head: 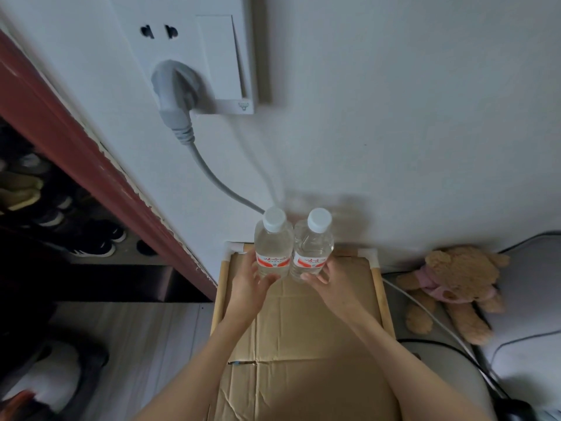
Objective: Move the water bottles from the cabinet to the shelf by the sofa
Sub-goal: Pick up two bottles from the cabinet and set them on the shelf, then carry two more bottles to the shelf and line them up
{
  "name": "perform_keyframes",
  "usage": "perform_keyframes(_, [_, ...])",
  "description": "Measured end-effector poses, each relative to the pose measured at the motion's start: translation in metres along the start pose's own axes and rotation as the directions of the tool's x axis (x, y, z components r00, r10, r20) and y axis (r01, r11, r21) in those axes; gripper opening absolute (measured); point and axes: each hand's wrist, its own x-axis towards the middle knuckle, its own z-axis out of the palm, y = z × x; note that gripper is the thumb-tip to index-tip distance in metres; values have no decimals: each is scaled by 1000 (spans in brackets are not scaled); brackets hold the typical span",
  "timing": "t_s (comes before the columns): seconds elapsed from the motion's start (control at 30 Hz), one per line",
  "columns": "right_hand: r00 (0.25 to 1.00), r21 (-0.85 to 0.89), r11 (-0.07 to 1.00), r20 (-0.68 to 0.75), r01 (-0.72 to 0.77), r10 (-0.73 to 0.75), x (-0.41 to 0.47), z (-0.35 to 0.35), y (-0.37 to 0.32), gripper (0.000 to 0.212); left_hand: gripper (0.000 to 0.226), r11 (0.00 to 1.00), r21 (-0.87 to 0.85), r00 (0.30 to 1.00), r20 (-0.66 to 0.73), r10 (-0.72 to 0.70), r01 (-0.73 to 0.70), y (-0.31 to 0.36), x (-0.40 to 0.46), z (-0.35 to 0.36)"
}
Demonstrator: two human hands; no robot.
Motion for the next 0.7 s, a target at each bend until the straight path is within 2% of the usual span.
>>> perform_keyframes(0.17, [1000, 43, 999, -2, -30, 30, -3, 2, -2, 66, 62, 998, 56, 996, 86, 23, -28, -6, 2, -4])
perform_keyframes(0.27, [999, 24, 999, 8, -37, 37, -8, 3, -1, 82, 82, 967, 248, 986, 166, 17, -58, -4, -2, -10])
perform_keyframes(0.37, [997, -18, 997, -10, -74, 74, -18, 6, -1, 95, 94, 861, 494, 989, 135, 58, -118, -8, -13, -20])
perform_keyframes(0.53, [997, -259, 963, -56, -69, 57, -60, 13, 11, 81, 76, 615, 783, 996, 66, 60, -89, -19, -59, -47])
perform_keyframes(0.63, [997, -423, 904, 77, 61, -31, -83, 11, 17, 76, 67, 532, 847, 999, -15, 34, -5, -24, -105, -64])
perform_keyframes(0.7, [972, -519, 827, 196, 213, -128, -91, 11, 16, 75, 79, 499, 865, 997, -72, 19, 53, -30, -141, -75])
